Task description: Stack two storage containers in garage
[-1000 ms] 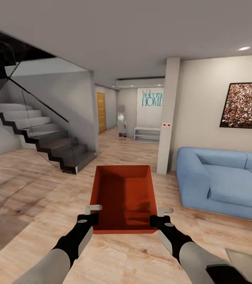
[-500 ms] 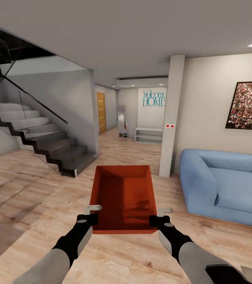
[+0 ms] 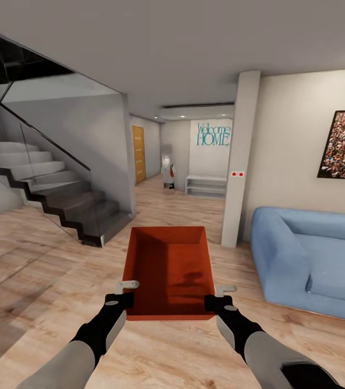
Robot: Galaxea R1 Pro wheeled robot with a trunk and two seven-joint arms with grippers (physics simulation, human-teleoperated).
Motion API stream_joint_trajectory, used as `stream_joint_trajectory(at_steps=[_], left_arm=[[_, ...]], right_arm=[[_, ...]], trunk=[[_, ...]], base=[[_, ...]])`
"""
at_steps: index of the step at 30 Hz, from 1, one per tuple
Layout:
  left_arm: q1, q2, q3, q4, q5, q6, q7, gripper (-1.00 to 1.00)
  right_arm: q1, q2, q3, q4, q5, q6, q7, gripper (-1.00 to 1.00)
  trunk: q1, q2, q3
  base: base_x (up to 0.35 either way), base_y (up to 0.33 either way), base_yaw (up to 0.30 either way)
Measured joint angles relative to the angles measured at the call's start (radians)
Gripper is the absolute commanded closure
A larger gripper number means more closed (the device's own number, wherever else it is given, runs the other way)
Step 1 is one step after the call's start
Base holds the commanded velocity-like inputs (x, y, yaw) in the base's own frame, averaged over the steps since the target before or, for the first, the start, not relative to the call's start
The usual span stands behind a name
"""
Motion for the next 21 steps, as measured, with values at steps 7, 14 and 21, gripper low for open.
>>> stream_joint_trajectory(at_steps=[7,14,21], left_arm=[[0.0,0.004,0.0,0.0,0.0,0.0,-0.006,1.0],[0.0,0.002,0.0,0.0,0.0,0.0,-0.004,1.0],[0.0,0.001,0.001,0.0,0.0,0.0,-0.002,1.0]], right_arm=[[0.0,0.003,0.001,0.0,0.0,0.0,-0.004,1.0],[0.0,0.002,0.001,-0.001,0.0,0.0,-0.003,1.0],[0.001,0.001,0.0,-0.003,0.001,0.002,-0.001,1.0]], trunk=[[0.0,0.0,0.0],[0.0,0.0,0.0],[0.0,0.0,0.0]], base=[[0.322,0.005,0.0],[0.323,0.0,0.0],[0.323,0.0,0.0]])
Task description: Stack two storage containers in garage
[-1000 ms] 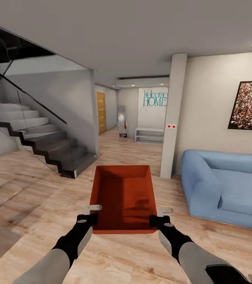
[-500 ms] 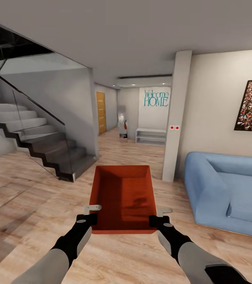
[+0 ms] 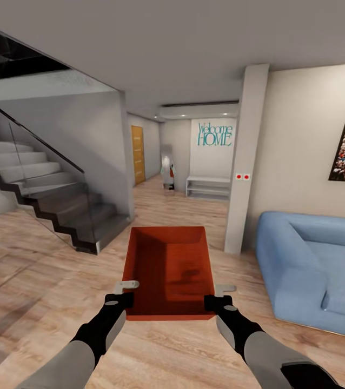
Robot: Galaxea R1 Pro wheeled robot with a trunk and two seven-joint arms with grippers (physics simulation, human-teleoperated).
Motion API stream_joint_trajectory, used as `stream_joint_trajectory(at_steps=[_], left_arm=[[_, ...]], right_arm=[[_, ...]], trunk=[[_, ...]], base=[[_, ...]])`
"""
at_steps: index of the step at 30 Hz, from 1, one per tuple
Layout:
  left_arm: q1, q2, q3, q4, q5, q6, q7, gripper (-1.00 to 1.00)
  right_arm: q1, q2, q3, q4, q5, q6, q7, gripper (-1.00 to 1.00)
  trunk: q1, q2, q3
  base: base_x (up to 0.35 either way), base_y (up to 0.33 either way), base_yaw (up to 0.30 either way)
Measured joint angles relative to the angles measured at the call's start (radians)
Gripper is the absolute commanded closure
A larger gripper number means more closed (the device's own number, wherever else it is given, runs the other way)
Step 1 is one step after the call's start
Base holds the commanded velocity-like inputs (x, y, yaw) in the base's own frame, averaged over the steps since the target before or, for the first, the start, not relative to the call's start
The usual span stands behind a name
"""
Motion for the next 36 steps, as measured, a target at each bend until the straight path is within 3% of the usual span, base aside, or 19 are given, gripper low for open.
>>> stream_joint_trajectory(at_steps=[8,23,29,36], left_arm=[[0.0,0.003,0.0,0.0,0.0,0.0,-0.005,1.0],[0.0,0.003,-0.001,-0.001,0.0,0.0,-0.003,1.0],[0.0,-0.009,-0.001,-0.001,0.0,0.0,0.013,1.0],[0.0,-0.004,-0.001,-0.001,0.0,0.0,0.007,1.0]], right_arm=[[-0.001,0.002,0.001,0.003,-0.001,-0.003,-0.004,1.0],[0.0,0.002,0.0,0.002,-0.001,-0.003,-0.003,1.0],[-0.001,-0.008,-0.001,-0.001,-0.001,0.0,0.012,1.0],[-0.001,-0.004,0.0,-0.001,-0.001,0.0,0.006,1.0]], trunk=[[0.0,0.0,0.0],[0.0,0.0,0.001],[0.0,0.0,0.001],[0.0,0.0,0.001]], base=[[0.323,0.0,-0.045],[0.323,0.0,-0.215],[0.323,0.0,-0.036],[0.323,0.0,-0.003]])
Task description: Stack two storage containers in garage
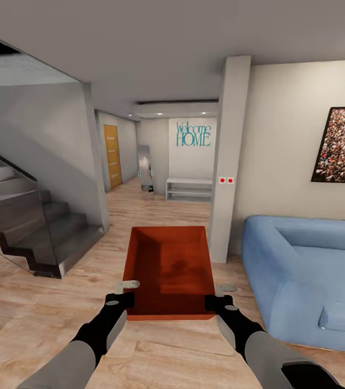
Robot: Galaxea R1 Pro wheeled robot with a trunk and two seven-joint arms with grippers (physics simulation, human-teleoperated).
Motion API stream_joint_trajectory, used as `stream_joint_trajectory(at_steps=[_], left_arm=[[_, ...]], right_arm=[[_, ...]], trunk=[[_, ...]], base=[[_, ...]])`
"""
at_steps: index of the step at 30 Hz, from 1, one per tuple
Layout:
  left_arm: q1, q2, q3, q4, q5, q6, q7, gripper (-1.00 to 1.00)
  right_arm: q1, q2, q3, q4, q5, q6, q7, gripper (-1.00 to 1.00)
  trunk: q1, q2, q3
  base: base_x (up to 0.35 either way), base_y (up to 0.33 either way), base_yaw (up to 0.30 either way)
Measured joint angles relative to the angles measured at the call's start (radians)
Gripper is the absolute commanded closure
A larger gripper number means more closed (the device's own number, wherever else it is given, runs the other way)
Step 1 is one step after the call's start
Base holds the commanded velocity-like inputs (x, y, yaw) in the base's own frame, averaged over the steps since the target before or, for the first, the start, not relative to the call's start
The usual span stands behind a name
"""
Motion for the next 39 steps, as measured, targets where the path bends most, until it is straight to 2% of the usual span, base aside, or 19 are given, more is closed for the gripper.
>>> stream_joint_trajectory(at_steps=[39], left_arm=[[0.0,0.006,0.0,0.0,0.0,0.0,-0.009,1.0]], right_arm=[[0.001,0.006,-0.001,0.0,0.001,-0.001,-0.008,1.0]], trunk=[[0.0,0.0,0.0]], base=[[0.323,0.0,0.0]])
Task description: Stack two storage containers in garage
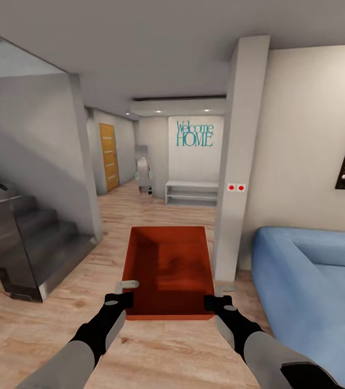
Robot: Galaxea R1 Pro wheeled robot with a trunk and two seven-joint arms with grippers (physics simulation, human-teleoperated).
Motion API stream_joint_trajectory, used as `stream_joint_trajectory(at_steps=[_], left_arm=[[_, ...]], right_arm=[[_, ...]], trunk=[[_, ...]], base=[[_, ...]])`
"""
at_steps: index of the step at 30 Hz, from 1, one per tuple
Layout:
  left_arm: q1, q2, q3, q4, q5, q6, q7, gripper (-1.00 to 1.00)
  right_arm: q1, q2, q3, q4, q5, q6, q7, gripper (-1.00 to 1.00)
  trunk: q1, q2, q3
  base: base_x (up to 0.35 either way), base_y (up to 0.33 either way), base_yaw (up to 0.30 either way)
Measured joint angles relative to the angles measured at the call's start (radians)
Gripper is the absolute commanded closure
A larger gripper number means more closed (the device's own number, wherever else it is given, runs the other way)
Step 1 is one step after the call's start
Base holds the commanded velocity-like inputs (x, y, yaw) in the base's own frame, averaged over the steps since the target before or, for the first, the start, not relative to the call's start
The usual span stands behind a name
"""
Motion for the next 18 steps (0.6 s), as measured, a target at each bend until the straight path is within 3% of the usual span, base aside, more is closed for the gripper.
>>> stream_joint_trajectory(at_steps=[18], left_arm=[[0.0,0.0,0.0,0.0,0.0,0.0,0.0,1.0]], right_arm=[[0.0,0.0,0.001,0.001,0.0,0.0,0.0,1.0]], trunk=[[0.0,0.0,0.0]], base=[[0.324,0.0,0.0]])
